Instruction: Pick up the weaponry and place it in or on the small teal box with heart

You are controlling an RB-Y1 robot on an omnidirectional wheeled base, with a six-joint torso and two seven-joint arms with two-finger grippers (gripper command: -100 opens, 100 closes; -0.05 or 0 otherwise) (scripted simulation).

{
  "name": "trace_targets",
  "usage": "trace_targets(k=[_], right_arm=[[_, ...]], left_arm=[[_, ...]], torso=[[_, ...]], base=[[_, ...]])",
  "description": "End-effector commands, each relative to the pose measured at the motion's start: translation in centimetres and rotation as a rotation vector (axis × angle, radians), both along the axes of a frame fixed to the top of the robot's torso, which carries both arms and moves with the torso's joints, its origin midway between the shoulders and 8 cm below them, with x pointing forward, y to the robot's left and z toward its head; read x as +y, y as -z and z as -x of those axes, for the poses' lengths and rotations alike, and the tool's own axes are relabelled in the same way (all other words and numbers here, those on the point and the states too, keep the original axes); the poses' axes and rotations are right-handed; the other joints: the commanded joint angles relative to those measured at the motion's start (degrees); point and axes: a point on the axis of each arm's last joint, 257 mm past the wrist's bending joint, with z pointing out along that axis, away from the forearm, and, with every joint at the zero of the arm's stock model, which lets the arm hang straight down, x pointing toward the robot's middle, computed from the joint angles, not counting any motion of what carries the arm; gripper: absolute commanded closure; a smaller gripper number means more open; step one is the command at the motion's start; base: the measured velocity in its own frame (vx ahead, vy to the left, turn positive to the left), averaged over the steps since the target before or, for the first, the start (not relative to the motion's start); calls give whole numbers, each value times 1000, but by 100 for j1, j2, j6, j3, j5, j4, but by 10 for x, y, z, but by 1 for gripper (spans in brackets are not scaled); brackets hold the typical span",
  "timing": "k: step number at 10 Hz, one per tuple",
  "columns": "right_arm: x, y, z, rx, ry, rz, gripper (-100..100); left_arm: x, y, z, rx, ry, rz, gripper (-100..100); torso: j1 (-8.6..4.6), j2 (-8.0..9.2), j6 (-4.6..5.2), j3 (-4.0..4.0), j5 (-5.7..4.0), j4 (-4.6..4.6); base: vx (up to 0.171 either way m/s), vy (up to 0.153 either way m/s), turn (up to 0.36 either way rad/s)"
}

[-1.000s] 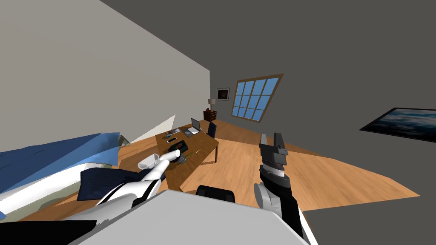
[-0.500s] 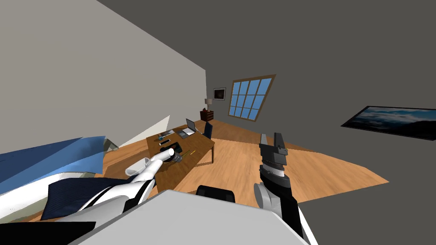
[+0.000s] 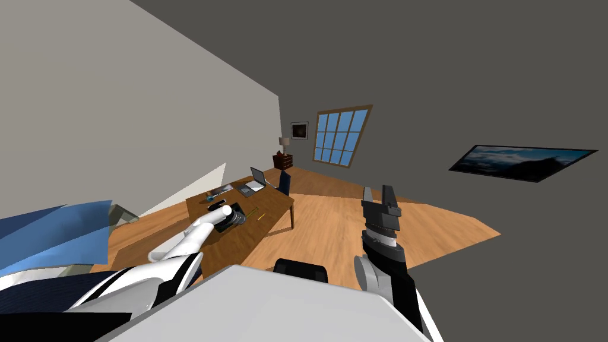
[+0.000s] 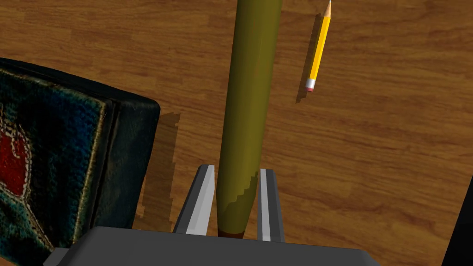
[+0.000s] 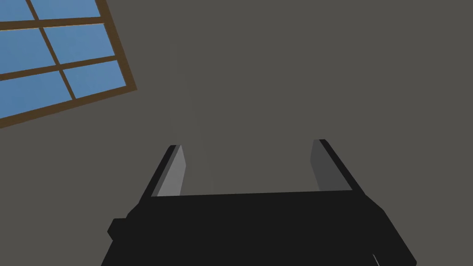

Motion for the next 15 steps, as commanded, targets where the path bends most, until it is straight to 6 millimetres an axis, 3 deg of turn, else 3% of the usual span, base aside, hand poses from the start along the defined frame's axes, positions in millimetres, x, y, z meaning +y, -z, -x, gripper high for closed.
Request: trace_targets(k=[1,5,6,7,8,10,11,15], right_arm=[[0,0,0,0,0,0,0],[0,0,0,0,0,0,0],[0,0,0,0,0,0,0],[0,0,0,0,0,0,0],[0,0,0,0,0,0,0],[0,0,0,0,0,0,0],[0,0,0,0,0,0,0],[0,0,0,0,0,0,0]], left_arm=[[11,-5,1,-2,-14,0,100],[56,-23,25,12,-71,-13,100],[56,-23,25,12,-71,-13,100],[77,-29,40,29,-94,-20,100],[77,-29,40,29,-94,-20,100],[97,-35,59,50,-117,-27,100],[117,-42,79,74,-139,-33,100],[126,-45,89,87,-150,-35,100]], torso=[[0,0,0,0,0,0],[22,12,-1,6,2,1],[30,16,0,9,3,3],[25,18,-4,9,6,1],[31,22,2,12,3,4],[28,21,1,11,5,2],[31,20,2,11,5,2],[27,24,-1,12,8,1]], base=[[14,6,-64],[-5,37,-154],[-16,54,-67],[-26,73,-210],[-26,74,-141],[-31,60,-141],[-63,139,-298],[-42,67,-89]])
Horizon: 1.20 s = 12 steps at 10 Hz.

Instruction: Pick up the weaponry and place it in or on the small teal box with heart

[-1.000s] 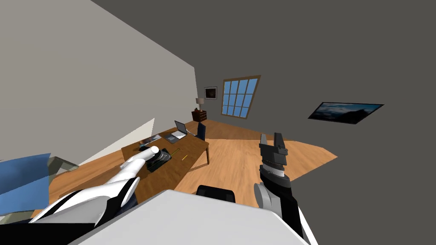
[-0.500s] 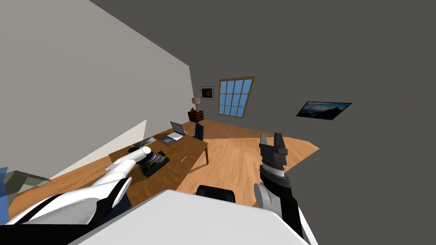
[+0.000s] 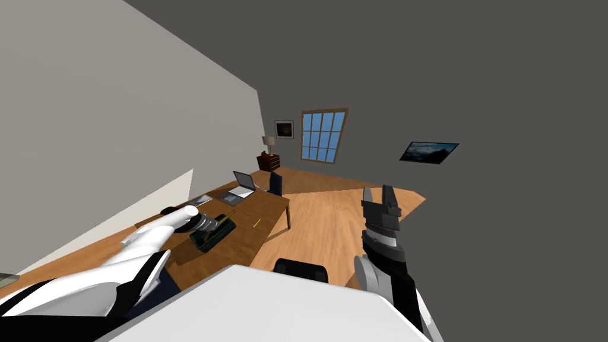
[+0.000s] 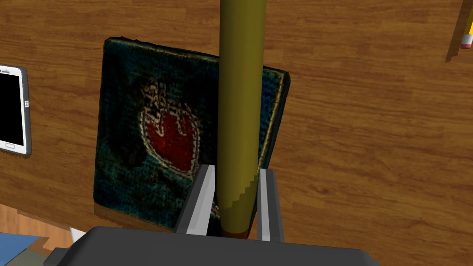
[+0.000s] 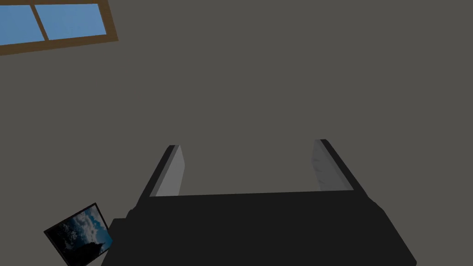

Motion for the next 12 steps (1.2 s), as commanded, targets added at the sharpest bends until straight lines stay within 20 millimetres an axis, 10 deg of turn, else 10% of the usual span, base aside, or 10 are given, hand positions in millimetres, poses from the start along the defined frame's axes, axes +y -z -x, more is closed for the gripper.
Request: trace_targets(k=[1,11,12], right_arm=[[0,0,0,0,0,0,0],[0,0,0,0,0,0,0],[0,0,0,0,0,0,0]], left_arm=[[9,-2,11,12,-10,-1,100],[50,-21,68,80,-60,-2,100],[50,-22,69,81,-60,-2,-100]], torso=[[0,0,0,0,0,0],[1,7,5,5,-4,3],[-3,-1,4,1,-2,2]], base=[[-23,26,-128],[-52,65,-117],[0,0,0]])
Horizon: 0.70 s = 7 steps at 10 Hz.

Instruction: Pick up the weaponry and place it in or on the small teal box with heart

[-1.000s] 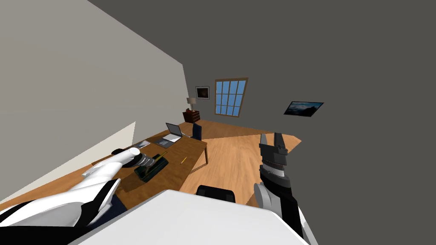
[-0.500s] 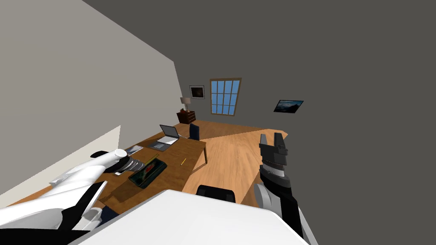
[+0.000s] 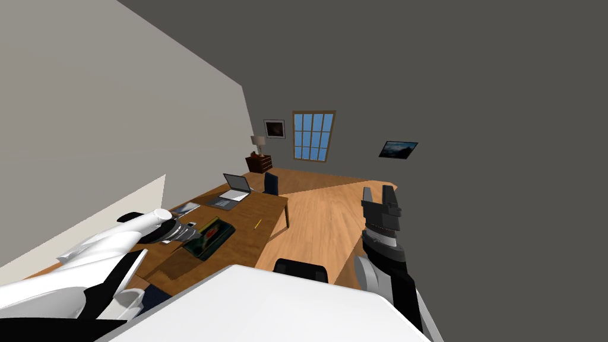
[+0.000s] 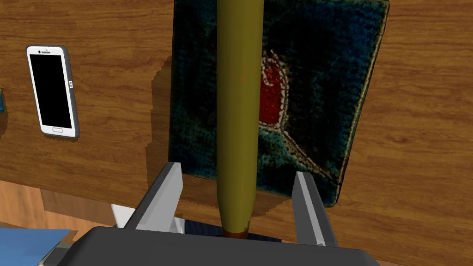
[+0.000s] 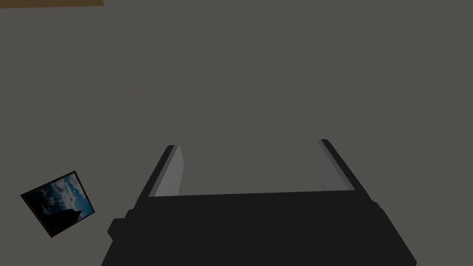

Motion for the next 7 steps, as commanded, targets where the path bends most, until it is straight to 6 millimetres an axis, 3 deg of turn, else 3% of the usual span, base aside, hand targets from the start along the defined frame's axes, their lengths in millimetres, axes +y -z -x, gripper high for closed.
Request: trace_targets(k=[1,4,5,6,7], right_arm=[[0,0,0,0,0,0,0],[0,0,0,0,0,0,0],[0,0,0,0,0,0,0],[0,0,0,0,0,0,0],[0,0,0,0,0,0,0]], left_arm=[[0,0,0,0,0,0,-100],[0,0,0,0,0,0,-100],[0,0,0,0,0,0,0],[5,-17,-2,-2,3,0,-100],[8,-28,-4,-3,6,0,-100]], torso=[[0,0,0,0,0,0],[-3,-5,0,-3,-1,-1],[-3,-5,0,-3,-1,-1],[-3,-6,0,-3,-1,-1],[-10,-5,-1,-3,-4,-1]], base=[[0,0,0],[0,0,0],[0,0,0],[0,-18,19],[4,-36,38]])
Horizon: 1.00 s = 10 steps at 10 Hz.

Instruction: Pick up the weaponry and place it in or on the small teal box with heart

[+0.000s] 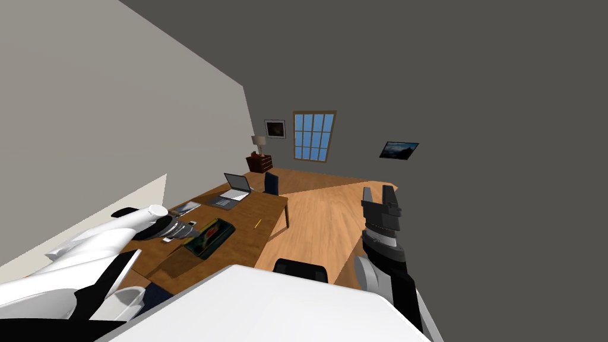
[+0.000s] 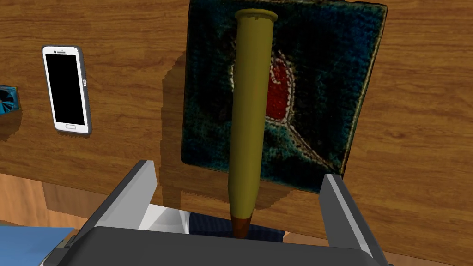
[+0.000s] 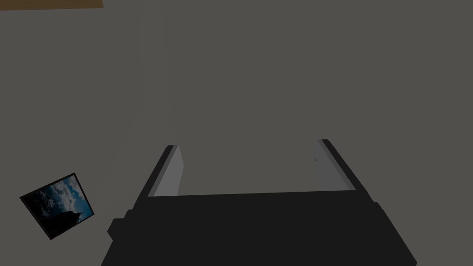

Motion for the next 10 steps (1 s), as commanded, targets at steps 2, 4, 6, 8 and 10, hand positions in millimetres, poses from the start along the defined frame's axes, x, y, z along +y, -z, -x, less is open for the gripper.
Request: trace_targets(k=[2,4,6,8,10], right_arm=[[0,0,0,0,0,0,0],[0,0,0,0,0,0,0],[0,0,0,0,0,0,0],[0,0,0,0,0,0,0],[0,0,0,0,0,0,0]], left_arm=[[5,-21,-2,0,6,3,-100],[6,-22,-2,0,8,1,-100],[5,-22,-2,0,8,3,0],[5,-22,-2,0,8,3,0],[5,-22,-2,0,8,3,0]], torso=[[-3,-1,0,0,0,0],[1,0,1,0,1,0],[11,0,1,0,4,-1],[13,0,1,0,5,-1],[14,0,1,0,5,-1]], base=[[3,-39,24],[2,-18,8],[0,0,0],[0,0,0],[0,0,0]])
